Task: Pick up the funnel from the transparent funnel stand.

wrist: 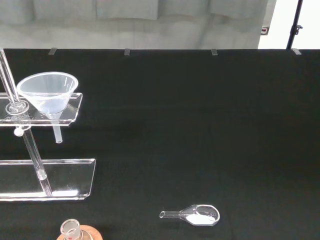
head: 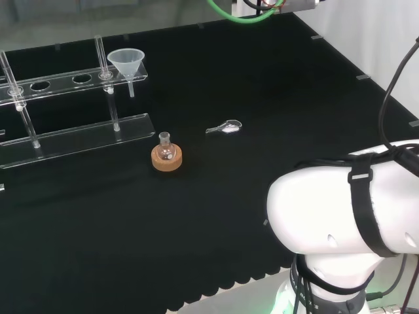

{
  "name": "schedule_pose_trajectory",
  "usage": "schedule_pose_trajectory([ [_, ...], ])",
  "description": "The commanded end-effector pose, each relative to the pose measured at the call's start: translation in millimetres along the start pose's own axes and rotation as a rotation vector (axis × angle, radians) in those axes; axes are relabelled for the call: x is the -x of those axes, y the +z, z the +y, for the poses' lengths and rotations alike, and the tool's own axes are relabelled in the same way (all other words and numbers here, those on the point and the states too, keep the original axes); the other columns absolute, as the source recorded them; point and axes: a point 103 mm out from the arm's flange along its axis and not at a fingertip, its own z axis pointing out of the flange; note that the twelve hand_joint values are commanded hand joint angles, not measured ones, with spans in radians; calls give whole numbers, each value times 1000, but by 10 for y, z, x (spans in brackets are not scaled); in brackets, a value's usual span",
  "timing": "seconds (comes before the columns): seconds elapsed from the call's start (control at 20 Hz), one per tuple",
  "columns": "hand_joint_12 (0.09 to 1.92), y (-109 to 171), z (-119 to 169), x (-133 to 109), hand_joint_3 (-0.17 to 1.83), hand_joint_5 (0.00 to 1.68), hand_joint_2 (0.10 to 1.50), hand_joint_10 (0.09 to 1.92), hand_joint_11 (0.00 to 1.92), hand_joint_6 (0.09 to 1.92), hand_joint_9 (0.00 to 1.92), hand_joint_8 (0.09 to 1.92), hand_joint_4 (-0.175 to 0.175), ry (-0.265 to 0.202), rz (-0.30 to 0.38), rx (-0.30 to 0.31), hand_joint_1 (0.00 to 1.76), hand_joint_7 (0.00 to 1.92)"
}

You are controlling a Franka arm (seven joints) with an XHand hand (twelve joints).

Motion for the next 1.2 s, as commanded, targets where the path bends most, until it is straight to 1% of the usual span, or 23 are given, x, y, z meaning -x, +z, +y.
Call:
schedule_pose_trajectory([
  [0.05, 1298, -3, 6, -1, 554, 155, 719, 524, 37, 87, 57, 263, 19, 1, -7, 8, 105, 18],
  [0.1, 1286, -3, 9, -1, 548, 139, 723, 506, 18, 87, 28, 222, 24, 2, -5, 8, 53, 9],
  [0.2, 1276, -12, 11, -8, 543, 126, 728, 492, 3, 87, 6, 188, 29, 3, -5, 13, 11, 1],
  [0.45, 1270, -26, 27, -70, 537, 123, 730, 489, 0, 87, 0, 177, 30, -4, 11, 11, 0, 0],
  [0.6, 1268, -2, 66, -147, 535, 123, 731, 489, 0, 87, 0, 176, 30, -5, 22, 12, 0, 0],
  [0.7, 1267, 28, 96, -219, 533, 123, 732, 489, 0, 87, 0, 176, 30, -5, 52, 13, 0, 0],
  [0.8, 1266, 64, 144, -319, 532, 123, 733, 489, 0, 87, 0, 176, 30, 1, 59, 7, 0, 0],
  [0.9, 1265, 110, 185, -422, 530, 125, 734, 490, 0, 87, 0, 179, 30, 0, 90, 21, 0, 3],
  [1.0, 1265, 181, 229, -524, 527, 129, 735, 494, 0, 87, 0, 184, 29, 5, 99, 36, 0, 9],
  [1.05, 1266, 219, 255, -567, 522, 131, 737, 500, 0, 87, 0, 189, 29, 5, 102, 49, 0, 9],
  [1.2, 1267, 333, 331, -680, 512, 144, 742, 515, 0, 87, 0, 205, 27, 5, 142, 111, 0, 15],
])
